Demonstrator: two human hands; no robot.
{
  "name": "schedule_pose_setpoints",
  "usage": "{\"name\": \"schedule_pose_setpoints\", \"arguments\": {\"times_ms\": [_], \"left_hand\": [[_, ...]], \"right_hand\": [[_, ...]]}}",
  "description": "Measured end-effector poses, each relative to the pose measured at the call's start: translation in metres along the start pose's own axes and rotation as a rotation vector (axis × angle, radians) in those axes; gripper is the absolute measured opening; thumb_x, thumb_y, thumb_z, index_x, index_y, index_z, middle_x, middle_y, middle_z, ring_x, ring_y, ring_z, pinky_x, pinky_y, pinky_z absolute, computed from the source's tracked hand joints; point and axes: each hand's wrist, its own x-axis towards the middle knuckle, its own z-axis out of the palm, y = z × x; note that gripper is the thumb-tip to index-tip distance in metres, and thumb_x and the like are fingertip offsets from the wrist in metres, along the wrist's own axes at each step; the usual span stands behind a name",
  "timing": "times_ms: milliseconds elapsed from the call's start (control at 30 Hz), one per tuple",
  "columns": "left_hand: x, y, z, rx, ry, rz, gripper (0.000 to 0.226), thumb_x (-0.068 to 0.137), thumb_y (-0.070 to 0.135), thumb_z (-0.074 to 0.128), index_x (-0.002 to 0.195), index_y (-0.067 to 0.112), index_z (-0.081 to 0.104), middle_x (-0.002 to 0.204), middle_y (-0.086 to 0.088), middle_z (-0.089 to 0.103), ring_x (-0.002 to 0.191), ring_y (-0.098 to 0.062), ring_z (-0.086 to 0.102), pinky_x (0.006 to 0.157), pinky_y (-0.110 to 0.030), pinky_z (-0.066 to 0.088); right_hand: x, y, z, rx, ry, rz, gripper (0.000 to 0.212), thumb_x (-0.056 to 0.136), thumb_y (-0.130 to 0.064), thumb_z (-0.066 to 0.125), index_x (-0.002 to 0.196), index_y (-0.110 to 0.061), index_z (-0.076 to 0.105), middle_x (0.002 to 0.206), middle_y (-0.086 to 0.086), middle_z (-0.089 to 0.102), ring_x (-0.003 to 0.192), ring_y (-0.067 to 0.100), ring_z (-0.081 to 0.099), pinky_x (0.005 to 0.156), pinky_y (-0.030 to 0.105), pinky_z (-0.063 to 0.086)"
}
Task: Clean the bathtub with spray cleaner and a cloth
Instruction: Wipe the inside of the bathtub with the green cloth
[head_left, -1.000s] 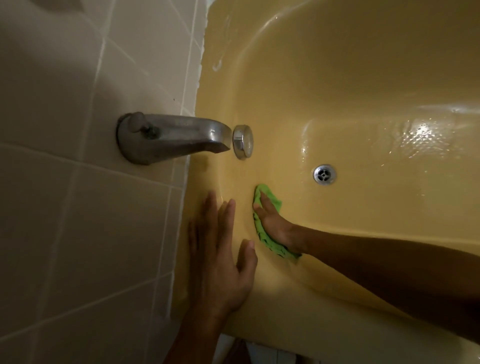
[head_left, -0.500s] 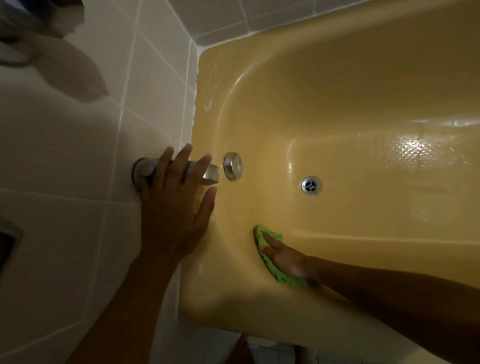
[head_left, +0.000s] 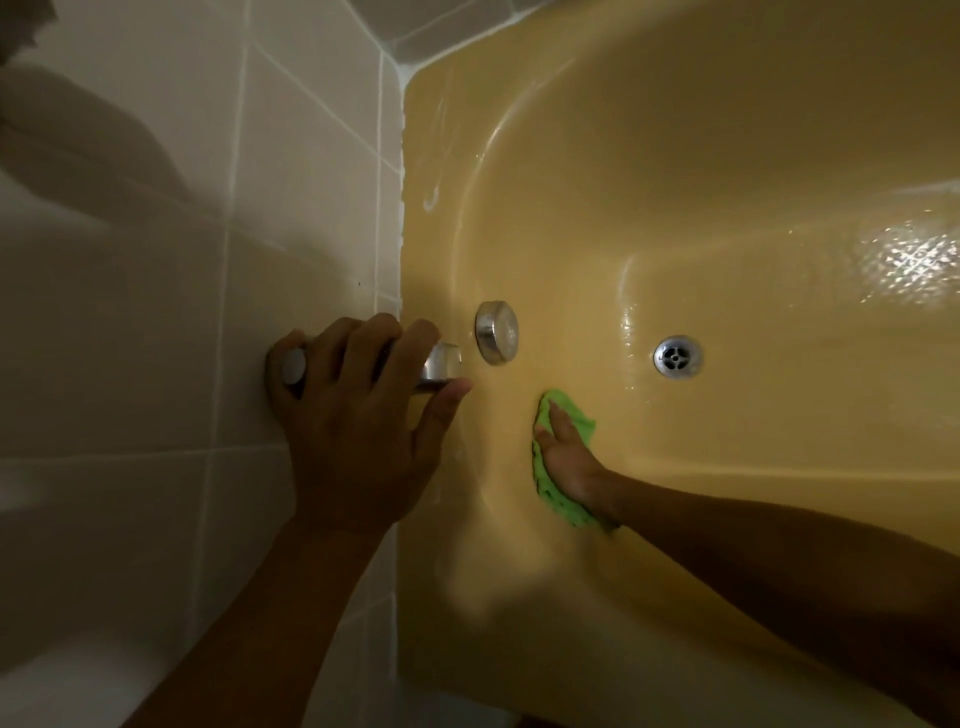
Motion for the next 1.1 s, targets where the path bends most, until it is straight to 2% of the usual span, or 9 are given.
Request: {"name": "schedule_pose_setpoints", "arguments": {"times_ms": [167, 267, 333, 400, 533, 633, 733, 867, 1100], "left_hand": [[-0.003, 0.006, -0.003, 0.011, -0.082, -0.068, 0.050, 0.106, 0.058, 0.035, 0.127, 0.020, 0.062, 0.133, -0.007, 0.060, 0.133, -0.036, 0.049, 0.106, -0.063, 0.030], [-0.002, 0.016, -0.013, 0.081, -0.196, -0.123, 0.052, 0.107, 0.059, 0.026, 0.136, 0.025, 0.052, 0.151, -0.003, 0.051, 0.151, -0.034, 0.031, 0.107, -0.067, 0.025], [0.001, 0.018, -0.024, 0.146, -0.239, -0.082, 0.052, 0.107, 0.057, 0.026, 0.141, 0.026, 0.051, 0.156, -0.001, 0.048, 0.156, -0.031, 0.022, 0.108, -0.067, 0.018], [0.011, 0.010, -0.034, 0.113, -0.287, -0.005, 0.053, 0.104, 0.059, 0.028, 0.138, 0.028, 0.056, 0.150, 0.001, 0.055, 0.154, -0.028, 0.028, 0.111, -0.067, 0.013], [0.041, -0.015, -0.037, -0.003, -0.382, 0.120, 0.060, 0.097, 0.074, 0.029, 0.122, 0.033, 0.066, 0.130, 0.009, 0.069, 0.135, -0.026, 0.055, 0.109, -0.062, 0.027], [0.055, -0.026, -0.031, -0.114, -0.434, 0.187, 0.072, 0.091, 0.086, 0.027, 0.113, 0.032, 0.070, 0.113, 0.009, 0.074, 0.105, -0.021, 0.067, 0.092, -0.046, 0.047], [0.060, -0.032, -0.025, -0.197, -0.427, 0.157, 0.076, 0.081, 0.094, 0.033, 0.106, 0.035, 0.073, 0.101, 0.013, 0.073, 0.087, -0.015, 0.066, 0.076, -0.038, 0.054], [0.061, -0.040, -0.018, -0.235, -0.434, 0.174, 0.075, 0.077, 0.098, 0.037, 0.080, 0.031, 0.069, 0.071, 0.012, 0.060, 0.064, -0.012, 0.054, 0.062, -0.037, 0.052], [0.060, -0.040, -0.016, -0.218, -0.394, 0.190, 0.071, 0.081, 0.094, 0.039, 0.073, 0.029, 0.069, 0.064, 0.011, 0.056, 0.060, -0.011, 0.048, 0.058, -0.033, 0.047]], "right_hand": [[-0.018, -0.028, 0.007, 0.001, -0.011, -0.114, 0.064, 0.109, -0.047, 0.029, 0.163, -0.030, -0.003, 0.171, -0.004, -0.008, 0.157, 0.017, -0.003, 0.128, 0.043, 0.005], [-0.042, -0.032, 0.008, -0.060, -0.065, -0.182, 0.065, 0.109, -0.049, 0.029, 0.162, -0.033, -0.005, 0.170, -0.007, -0.011, 0.157, 0.014, -0.005, 0.127, 0.036, 0.003], [-0.061, -0.027, 0.004, -0.116, -0.127, -0.206, 0.065, 0.109, -0.050, 0.030, 0.161, -0.035, -0.005, 0.170, -0.008, -0.011, 0.156, 0.012, -0.006, 0.126, 0.033, 0.002], [-0.078, -0.019, -0.003, -0.169, -0.190, -0.216, 0.065, 0.108, -0.050, 0.031, 0.161, -0.036, -0.004, 0.170, -0.009, -0.009, 0.156, 0.010, -0.006, 0.125, 0.030, 0.001], [-0.098, -0.004, -0.019, -0.219, -0.266, -0.170, 0.064, 0.108, -0.048, 0.033, 0.162, -0.033, 0.001, 0.170, -0.010, -0.003, 0.156, 0.009, -0.001, 0.125, 0.027, 0.003], [-0.093, 0.002, -0.019, -0.175, -0.239, -0.124, 0.065, 0.108, -0.050, 0.034, 0.163, -0.034, 0.004, 0.170, -0.010, 0.002, 0.156, 0.012, 0.005, 0.126, 0.030, 0.008], [-0.071, 0.006, -0.012, -0.094, -0.153, -0.056, 0.063, 0.109, -0.048, 0.035, 0.163, -0.034, 0.006, 0.170, -0.009, 0.007, 0.156, 0.015, 0.009, 0.127, 0.034, 0.011], [-0.018, -0.010, 0.003, 0.029, 0.029, 0.009, 0.061, 0.109, -0.043, 0.030, 0.163, -0.029, 0.005, 0.171, 0.000, 0.005, 0.157, 0.021, 0.008, 0.128, 0.042, 0.011], [0.026, -0.075, 0.010, 0.263, 0.203, -0.053, 0.057, 0.111, -0.034, 0.024, 0.163, -0.024, 0.005, 0.171, -0.003, 0.002, 0.158, 0.021, 0.003, 0.128, 0.046, 0.010]]}}
